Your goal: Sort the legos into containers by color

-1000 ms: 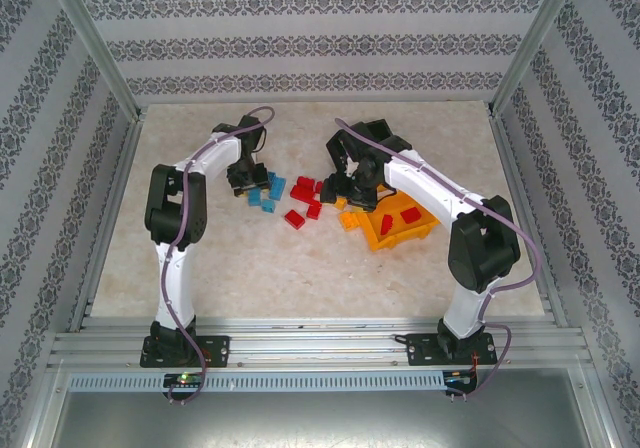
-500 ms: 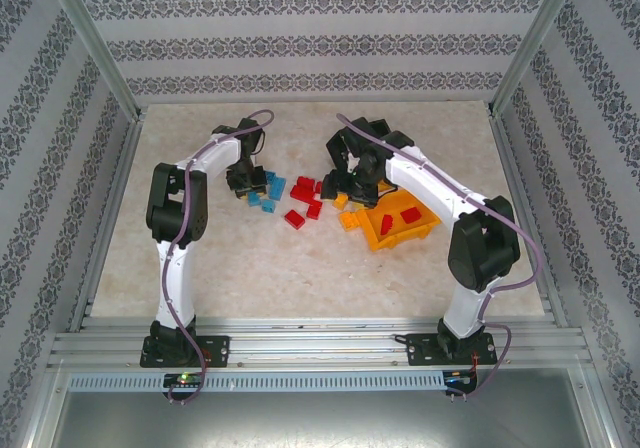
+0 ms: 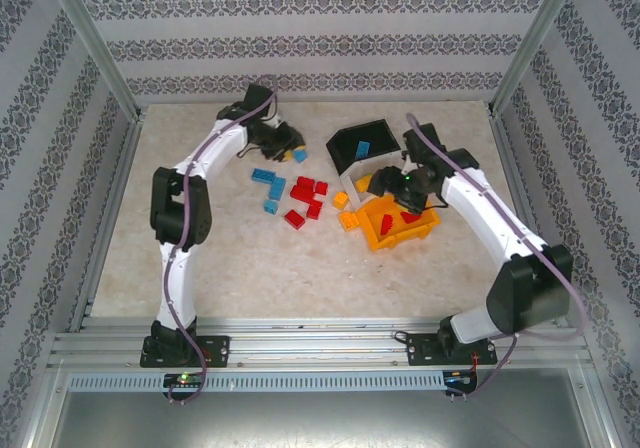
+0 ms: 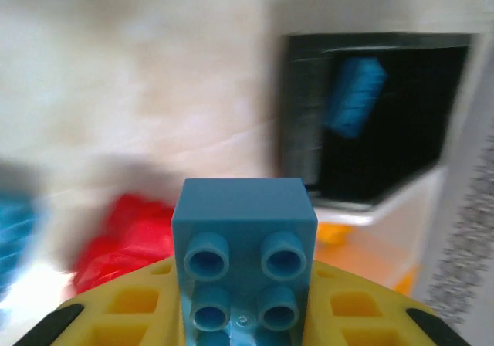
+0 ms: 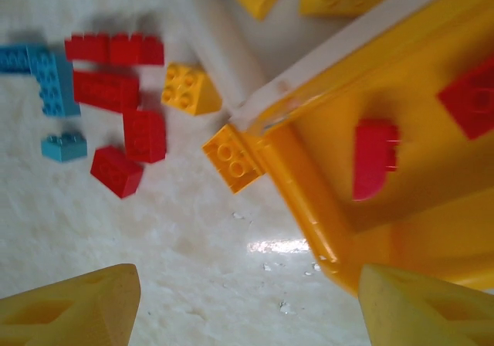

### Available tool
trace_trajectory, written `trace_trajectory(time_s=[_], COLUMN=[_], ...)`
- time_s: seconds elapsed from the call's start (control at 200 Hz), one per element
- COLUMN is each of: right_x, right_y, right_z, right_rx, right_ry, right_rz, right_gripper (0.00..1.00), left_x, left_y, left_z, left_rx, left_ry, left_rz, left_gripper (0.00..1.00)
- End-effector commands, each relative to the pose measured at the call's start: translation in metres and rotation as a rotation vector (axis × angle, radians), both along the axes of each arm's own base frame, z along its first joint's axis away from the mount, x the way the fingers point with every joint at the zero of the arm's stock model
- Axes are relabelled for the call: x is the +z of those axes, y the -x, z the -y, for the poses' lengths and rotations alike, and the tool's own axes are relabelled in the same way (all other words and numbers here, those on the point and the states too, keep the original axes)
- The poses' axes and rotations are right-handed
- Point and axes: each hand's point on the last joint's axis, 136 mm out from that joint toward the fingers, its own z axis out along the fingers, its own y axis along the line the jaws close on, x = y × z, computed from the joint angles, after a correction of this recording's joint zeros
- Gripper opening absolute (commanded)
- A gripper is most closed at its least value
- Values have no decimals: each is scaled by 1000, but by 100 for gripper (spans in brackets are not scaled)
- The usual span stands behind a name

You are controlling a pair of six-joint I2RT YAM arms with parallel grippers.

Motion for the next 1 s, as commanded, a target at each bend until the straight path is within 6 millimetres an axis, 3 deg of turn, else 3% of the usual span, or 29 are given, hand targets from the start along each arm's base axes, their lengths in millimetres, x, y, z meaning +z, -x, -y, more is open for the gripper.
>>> trace_trajectory(time_s=[0.0,0.13,0.285,0.34,0.45,0.63,0.804,0.874,0.994], right_x=[4,8,10,11,10,5,3,2,-3], right_y=[3,10,15,17,21,22,17,15,12], right_z=[6,15,22,25,29,26,15,4,-19], right_rx=[-45,-64,-77,-79,-79,-78,-45,-6,66], right_ry=[-53,-55,-58,-55,-46,-62,-58,-44,-20], right_rz=[14,27,35,35,33,29,30,28,18], right_gripper=[74,75,75,75,75,75,74,74,74], left_x=[10,9,0,-2,-5,4,17,14,-1], left_y=[-21,-45,-70,-75,-80,-74,-51,-31,9], left_z=[63,101,125,130,134,130,99,66,-13], left_rx=[-42,-42,11,28,38,2,-63,-80,-123], left_ry=[166,233,324,359,387,361,197,19,-368], left_rz=[18,39,52,52,56,70,82,64,-11], left_gripper=[27,27,29,34,54,59,60,60,62])
